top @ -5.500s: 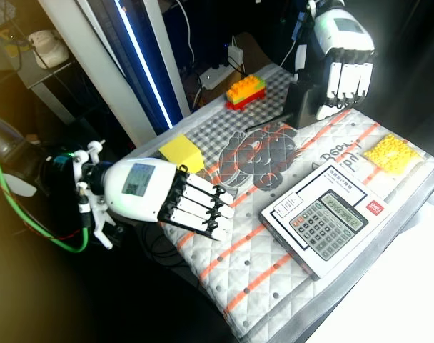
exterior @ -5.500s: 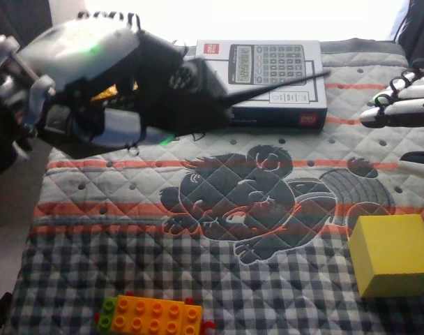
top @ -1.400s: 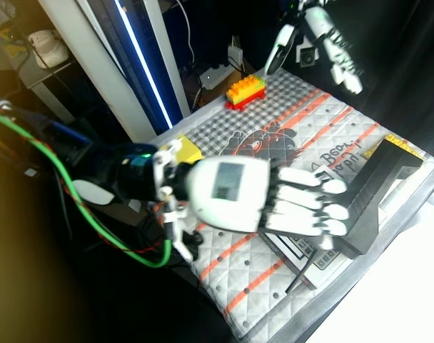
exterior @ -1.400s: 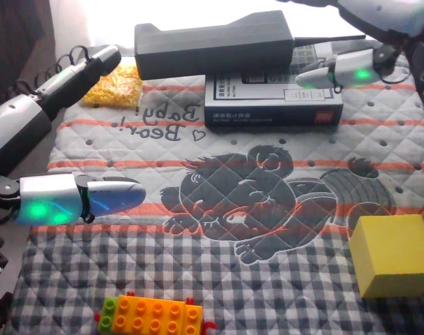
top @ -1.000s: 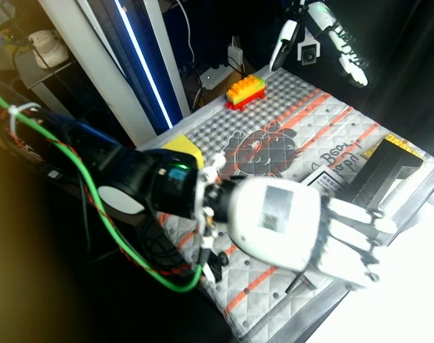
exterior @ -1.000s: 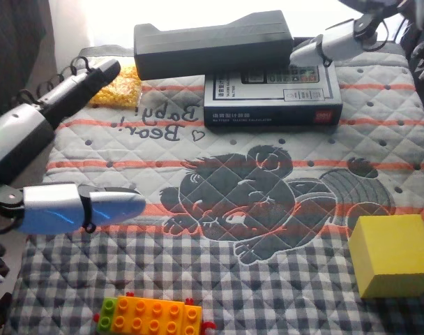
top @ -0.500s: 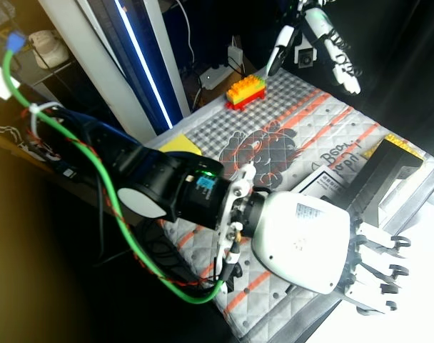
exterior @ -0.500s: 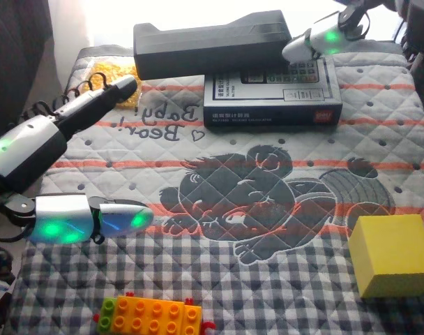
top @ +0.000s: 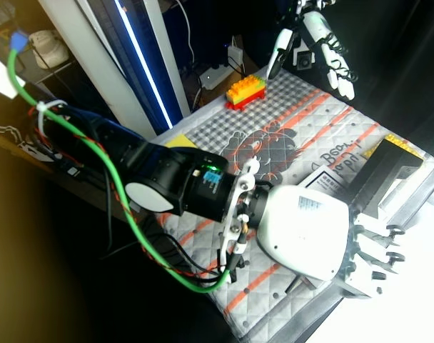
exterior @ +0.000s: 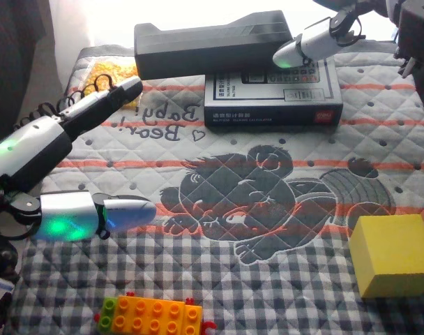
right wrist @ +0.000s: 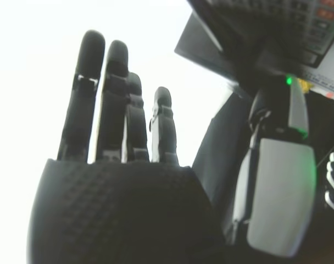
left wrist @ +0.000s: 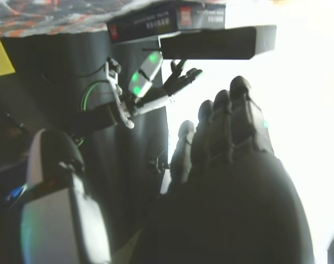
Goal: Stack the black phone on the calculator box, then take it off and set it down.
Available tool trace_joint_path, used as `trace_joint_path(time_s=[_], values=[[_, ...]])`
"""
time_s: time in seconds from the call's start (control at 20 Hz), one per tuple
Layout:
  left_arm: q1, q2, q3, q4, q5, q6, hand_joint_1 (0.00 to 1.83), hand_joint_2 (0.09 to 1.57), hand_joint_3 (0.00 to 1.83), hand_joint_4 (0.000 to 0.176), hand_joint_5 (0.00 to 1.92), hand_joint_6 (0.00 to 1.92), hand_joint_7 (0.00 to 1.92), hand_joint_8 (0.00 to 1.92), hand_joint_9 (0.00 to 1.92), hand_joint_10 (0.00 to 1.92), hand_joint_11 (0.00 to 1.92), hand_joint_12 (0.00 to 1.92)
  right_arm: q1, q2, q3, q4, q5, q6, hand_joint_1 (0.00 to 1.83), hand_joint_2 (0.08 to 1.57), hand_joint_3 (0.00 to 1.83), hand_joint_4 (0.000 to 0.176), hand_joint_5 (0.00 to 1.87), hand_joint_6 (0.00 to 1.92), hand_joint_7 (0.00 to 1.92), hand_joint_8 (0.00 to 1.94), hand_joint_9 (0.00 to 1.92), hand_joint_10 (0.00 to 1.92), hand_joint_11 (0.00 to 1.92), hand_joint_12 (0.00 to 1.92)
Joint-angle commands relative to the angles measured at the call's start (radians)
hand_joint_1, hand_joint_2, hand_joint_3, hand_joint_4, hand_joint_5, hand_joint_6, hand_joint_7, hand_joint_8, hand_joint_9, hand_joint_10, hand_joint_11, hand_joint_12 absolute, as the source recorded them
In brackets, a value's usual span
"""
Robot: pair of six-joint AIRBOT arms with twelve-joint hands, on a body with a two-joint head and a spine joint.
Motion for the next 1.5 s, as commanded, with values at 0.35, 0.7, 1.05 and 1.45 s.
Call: trace_joint_path(time_s=[0.35,0.7,1.05,1.45], values=[[-0.015,-0.003,0.006,0.022,-0.117,-0.006,0.75,0.9,0.0,0.116,0.02,0.0,0.07,0.0,0.06,0.0,0.0,0.26,0.013,-0.004,0.018,0.012,0.112,-0.003,0.84,0.97,0.0,0.034,0.44,0.02,0.41,0.0,0.42,0.0,0.0,1.11],[-0.018,-0.003,0.005,0.024,-0.122,-0.006,0.71,0.9,0.0,0.102,0.02,0.0,0.08,0.0,0.07,0.0,0.0,0.23,-0.041,-0.008,0.047,0.026,0.112,0.101,1.11,1.14,0.0,0.0,0.89,1.1,0.7,1.1,0.63,1.47,0.59,1.75],[-0.017,-0.002,0.003,0.021,-0.123,-0.008,0.73,0.91,0.0,0.119,0.02,0.0,0.06,0.0,0.04,0.0,0.0,0.1,-0.075,0.02,0.01,0.026,0.14,0.105,1.31,1.16,0.02,0.16,0.65,1.92,0.77,1.49,0.62,1.92,0.69,1.92],[-0.003,0.002,-0.007,0.005,-0.13,-0.012,0.74,0.92,0.0,0.093,0.06,0.01,0.08,0.01,0.08,0.02,0.07,0.04,-0.125,0.208,-0.199,0.026,0.349,0.106,1.33,1.08,0.0,0.122,0.61,1.92,0.72,1.94,0.78,1.92,0.93,1.92]])
